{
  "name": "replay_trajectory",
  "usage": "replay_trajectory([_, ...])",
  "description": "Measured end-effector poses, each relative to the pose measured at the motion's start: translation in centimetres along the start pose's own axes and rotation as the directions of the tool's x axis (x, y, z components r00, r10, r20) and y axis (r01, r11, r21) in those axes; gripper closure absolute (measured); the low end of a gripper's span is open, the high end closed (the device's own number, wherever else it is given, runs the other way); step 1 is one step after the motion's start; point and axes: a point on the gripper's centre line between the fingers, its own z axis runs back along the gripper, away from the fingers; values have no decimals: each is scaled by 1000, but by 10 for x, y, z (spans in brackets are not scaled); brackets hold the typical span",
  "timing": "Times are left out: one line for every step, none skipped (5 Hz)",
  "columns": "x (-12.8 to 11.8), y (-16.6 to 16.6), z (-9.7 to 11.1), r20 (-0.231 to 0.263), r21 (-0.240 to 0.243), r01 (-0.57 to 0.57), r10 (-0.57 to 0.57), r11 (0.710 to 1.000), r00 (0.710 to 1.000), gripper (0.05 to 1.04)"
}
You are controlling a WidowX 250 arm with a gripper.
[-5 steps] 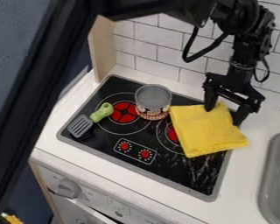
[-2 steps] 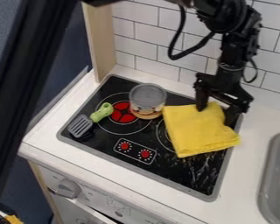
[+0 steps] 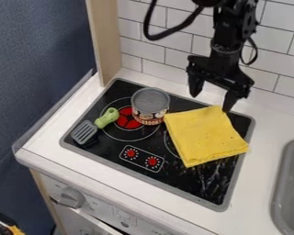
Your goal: Moved the yellow cloth upward the stove
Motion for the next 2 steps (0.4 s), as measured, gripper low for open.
replay_trajectory([-3, -3, 22, 68, 5, -15, 15, 1000, 998, 84])
replay_trajectory([-19, -2, 19, 30, 7, -36, 36, 999, 999, 84])
